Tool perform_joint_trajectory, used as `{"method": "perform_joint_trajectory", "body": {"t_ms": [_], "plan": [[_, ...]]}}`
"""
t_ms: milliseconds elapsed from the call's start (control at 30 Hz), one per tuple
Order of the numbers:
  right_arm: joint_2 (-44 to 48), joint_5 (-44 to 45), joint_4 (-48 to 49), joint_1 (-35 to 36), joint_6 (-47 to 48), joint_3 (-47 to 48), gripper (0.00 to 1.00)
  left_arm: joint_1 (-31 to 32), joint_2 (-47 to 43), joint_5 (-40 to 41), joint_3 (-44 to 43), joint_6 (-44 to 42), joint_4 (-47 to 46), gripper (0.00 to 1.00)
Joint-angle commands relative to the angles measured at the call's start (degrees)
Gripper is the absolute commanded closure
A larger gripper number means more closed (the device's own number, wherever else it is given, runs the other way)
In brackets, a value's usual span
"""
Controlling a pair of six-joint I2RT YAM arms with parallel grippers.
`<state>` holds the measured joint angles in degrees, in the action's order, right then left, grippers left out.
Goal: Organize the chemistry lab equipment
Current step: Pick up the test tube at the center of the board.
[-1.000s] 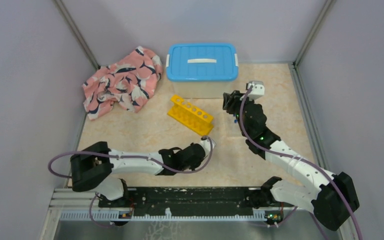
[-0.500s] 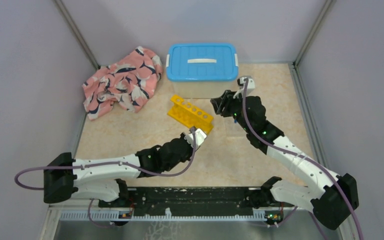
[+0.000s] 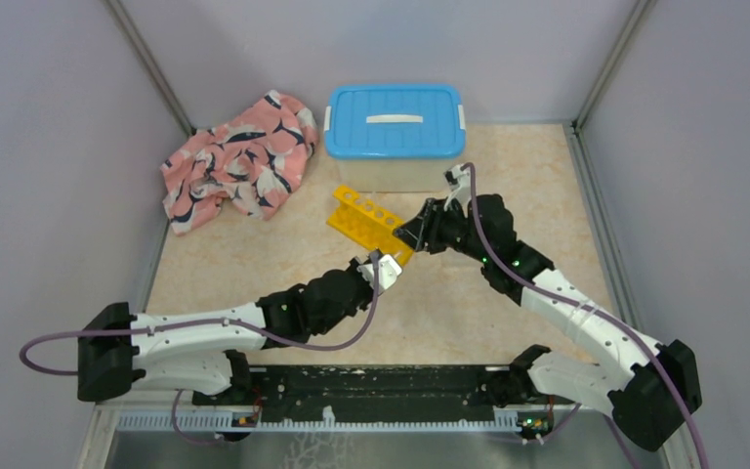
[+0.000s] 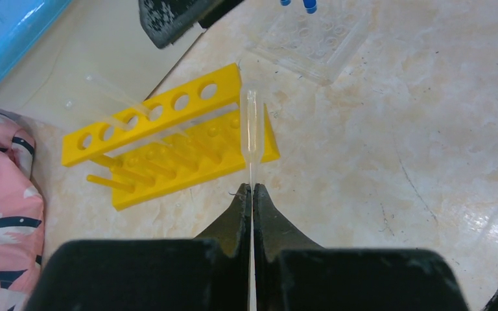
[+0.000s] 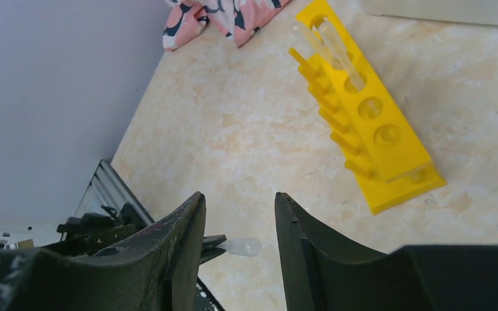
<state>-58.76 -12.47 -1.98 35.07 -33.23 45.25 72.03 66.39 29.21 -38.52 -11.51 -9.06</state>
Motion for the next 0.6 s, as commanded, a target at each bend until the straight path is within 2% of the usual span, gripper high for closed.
{"method": "perform_joint_trajectory", "body": {"t_ms": [0, 567], "plan": [[2.1, -4.4, 1.5, -0.4, -2.1, -1.1, 0.56, 0.3, -1.7, 1.0, -0.7, -2.8, -1.9, 1.00], [1.4, -11.2, 7.6, -0.4, -6.3, -4.9, 0.58, 0.3, -2.7, 1.7, -1.0, -4.7, -3.5, 1.00]]}}
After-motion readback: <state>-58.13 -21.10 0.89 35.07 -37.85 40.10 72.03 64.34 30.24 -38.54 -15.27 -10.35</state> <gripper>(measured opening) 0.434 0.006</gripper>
